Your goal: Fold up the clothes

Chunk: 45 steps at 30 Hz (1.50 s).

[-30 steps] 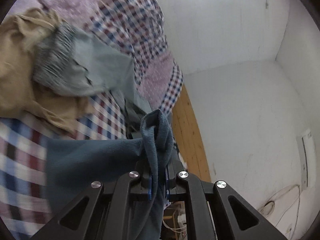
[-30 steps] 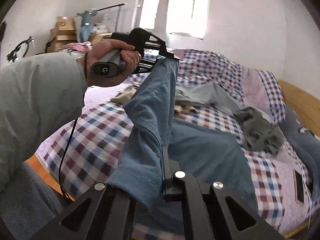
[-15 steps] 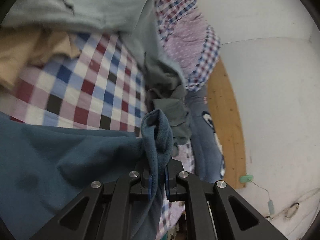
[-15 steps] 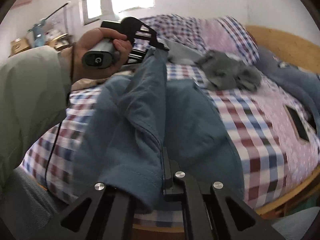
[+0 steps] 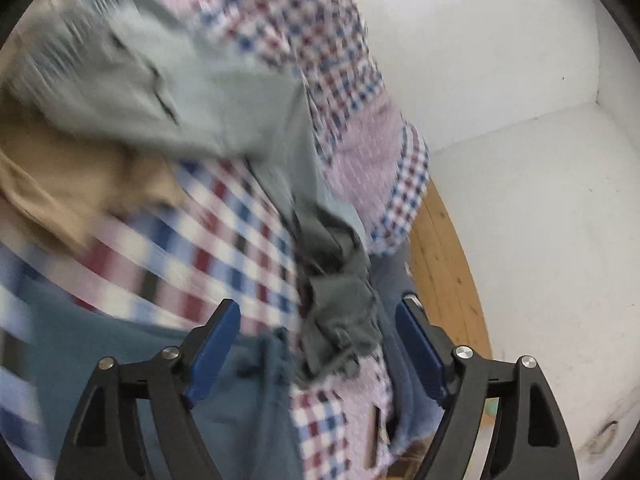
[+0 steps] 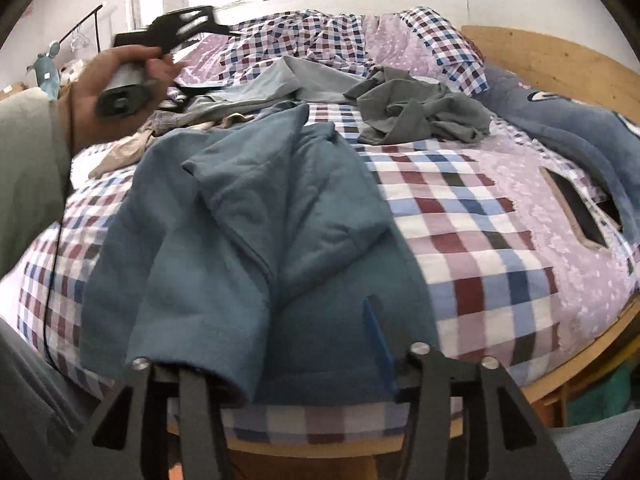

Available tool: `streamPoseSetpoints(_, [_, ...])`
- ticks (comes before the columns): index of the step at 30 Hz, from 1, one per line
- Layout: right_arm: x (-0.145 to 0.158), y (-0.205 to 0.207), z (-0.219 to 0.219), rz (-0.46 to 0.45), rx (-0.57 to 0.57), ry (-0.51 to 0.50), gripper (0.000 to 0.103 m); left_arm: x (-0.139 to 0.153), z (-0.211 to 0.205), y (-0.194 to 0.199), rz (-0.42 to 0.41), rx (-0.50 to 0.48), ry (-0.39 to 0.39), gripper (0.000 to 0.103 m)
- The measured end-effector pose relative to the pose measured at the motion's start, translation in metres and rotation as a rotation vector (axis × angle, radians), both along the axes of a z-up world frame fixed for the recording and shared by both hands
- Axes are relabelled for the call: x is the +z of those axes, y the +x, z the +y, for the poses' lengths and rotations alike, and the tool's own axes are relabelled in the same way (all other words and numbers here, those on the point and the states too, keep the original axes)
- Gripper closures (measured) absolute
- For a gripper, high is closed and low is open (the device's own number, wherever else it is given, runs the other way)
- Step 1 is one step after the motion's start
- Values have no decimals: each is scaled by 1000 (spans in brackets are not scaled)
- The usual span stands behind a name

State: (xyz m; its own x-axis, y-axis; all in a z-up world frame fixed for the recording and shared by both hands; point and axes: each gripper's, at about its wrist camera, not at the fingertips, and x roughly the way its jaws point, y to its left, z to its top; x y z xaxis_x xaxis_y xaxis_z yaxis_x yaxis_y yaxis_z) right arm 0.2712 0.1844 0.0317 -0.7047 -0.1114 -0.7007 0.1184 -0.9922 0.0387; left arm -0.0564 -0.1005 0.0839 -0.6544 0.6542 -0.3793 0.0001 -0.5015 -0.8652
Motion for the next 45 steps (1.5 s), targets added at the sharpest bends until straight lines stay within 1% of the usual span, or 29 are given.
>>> streamPoseSetpoints(2, [1,4,0,-18,10,10,44,3,-25,12,8,48,-19,20])
streamPoseSetpoints(5, [2,10,1,-44,26,24,40,-6,-58,32,-7,108,0,19])
streamPoseSetpoints(8, [4,17,1,-68,42,40,40,-20,-77,55,-35,123,19,19])
streamPoseSetpoints(11, [14,34,0,-61,66,76,40,-31,-84,77,-52,100,-54,19])
streamPoseSetpoints(14, [28,44,-1,-8,73,100,39,-34,-82,85,-57,69,-100,19])
streamPoseSetpoints(16, [39,42,-6,36,73,103,38,-32,-78,88,-37,52,-130,19])
streamPoseSetpoints(18, [46,35,-17,70,97,119,38,-30,-71,89,-19,35,-204,19])
streamPoseSetpoints(23, [53,6,-71,154,238,264,38,-46,-56,78,-80,-29,-291,19])
streamPoseSetpoints(24, [54,-2,-81,169,254,294,39,-49,-54,75,-90,-39,-299,19])
streamPoseSetpoints(25, [54,-10,-92,185,269,324,40,-51,-53,73,-92,-41,-286,19])
streamPoseSetpoints(28, [51,-34,-116,201,287,402,53,-54,-50,65,-97,-49,-246,19])
streamPoseSetpoints(30, [45,-49,-125,192,287,431,60,-54,-48,60,-93,-53,-229,19])
streamPoseSetpoints(31, [41,-57,-129,177,288,445,69,-54,-46,57,-95,-55,-224,19])
streamPoseSetpoints(32, [37,-64,-130,160,290,454,75,-56,-44,55,-99,-60,-218,19])
streamPoseSetpoints(33, [32,-70,-131,142,291,461,78,-57,-42,53,-102,-67,-213,19])
streamPoseSetpoints(34, [28,-76,-129,120,287,459,85,-59,-40,51,-105,-72,-212,19])
streamPoseSetpoints(35, [25,-81,-127,100,282,451,95,-60,-39,50,-107,-74,-215,19])
streamPoseSetpoints(36, [27,-85,-121,84,267,411,100,-61,-39,49,-110,-76,-216,19])
streamPoseSetpoints(39, [44,-90,-83,48,184,178,101,-63,-40,46,-118,-78,-217,19])
streamPoseSetpoints(41, [54,-91,-52,43,102,43,101,-64,-44,47,-121,-66,-203,19])
streamPoseSetpoints(43, [61,-89,-20,40,11,-72,101,-65,-48,47,-122,-57,-190,19])
streamPoseSetpoints(45, [63,-89,7,31,-65,-149,101,-64,-49,48,-122,-54,-188,19])
